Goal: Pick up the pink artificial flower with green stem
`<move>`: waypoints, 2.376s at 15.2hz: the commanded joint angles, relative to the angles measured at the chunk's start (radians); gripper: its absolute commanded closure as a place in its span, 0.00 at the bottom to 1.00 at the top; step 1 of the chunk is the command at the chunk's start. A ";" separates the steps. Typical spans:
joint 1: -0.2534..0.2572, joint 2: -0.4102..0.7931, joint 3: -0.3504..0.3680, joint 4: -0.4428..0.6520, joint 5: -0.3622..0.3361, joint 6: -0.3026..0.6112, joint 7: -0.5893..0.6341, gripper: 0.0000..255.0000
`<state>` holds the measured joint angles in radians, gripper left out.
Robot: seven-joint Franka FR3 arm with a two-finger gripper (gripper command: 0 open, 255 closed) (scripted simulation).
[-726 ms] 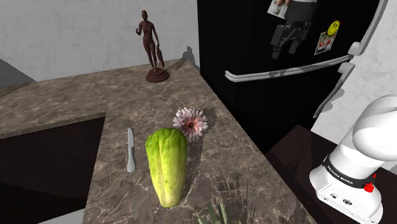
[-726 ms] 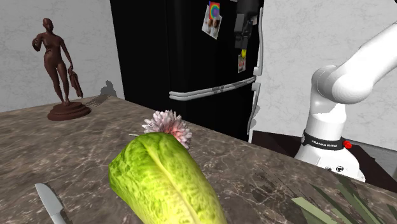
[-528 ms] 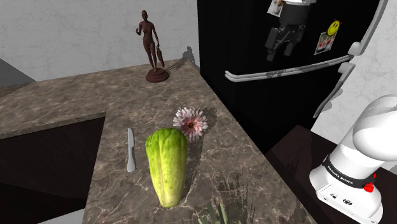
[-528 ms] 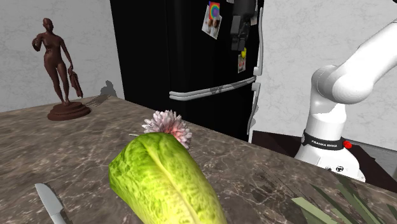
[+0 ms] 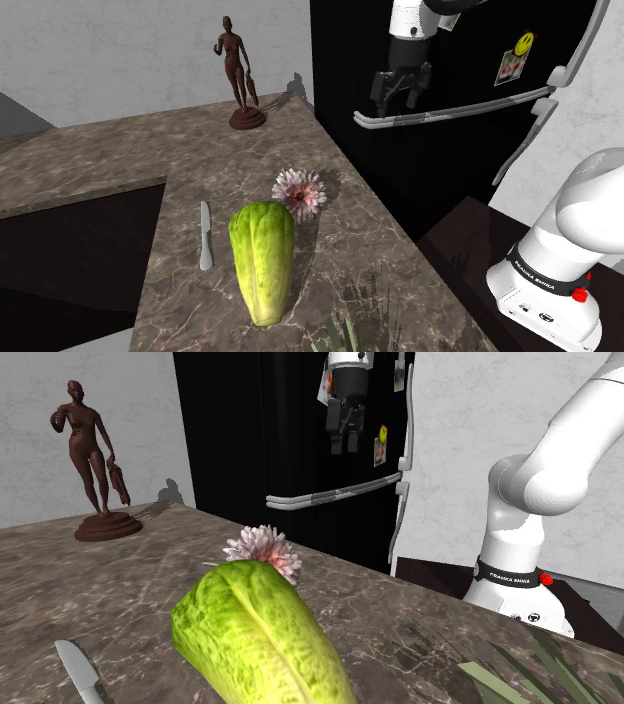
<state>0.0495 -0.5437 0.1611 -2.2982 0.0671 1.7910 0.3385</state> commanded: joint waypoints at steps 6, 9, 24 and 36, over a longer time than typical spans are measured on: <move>0.011 0.246 0.117 0.110 -0.015 0.098 0.163 0.00; 0.017 0.362 0.158 0.176 -0.041 0.126 0.236 0.00; 0.157 0.995 0.217 0.696 -0.258 0.099 0.557 0.00; 0.161 1.034 0.207 0.651 -0.275 0.181 0.568 1.00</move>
<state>0.2107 0.4903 0.3684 -1.6468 -0.2080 1.9711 0.9066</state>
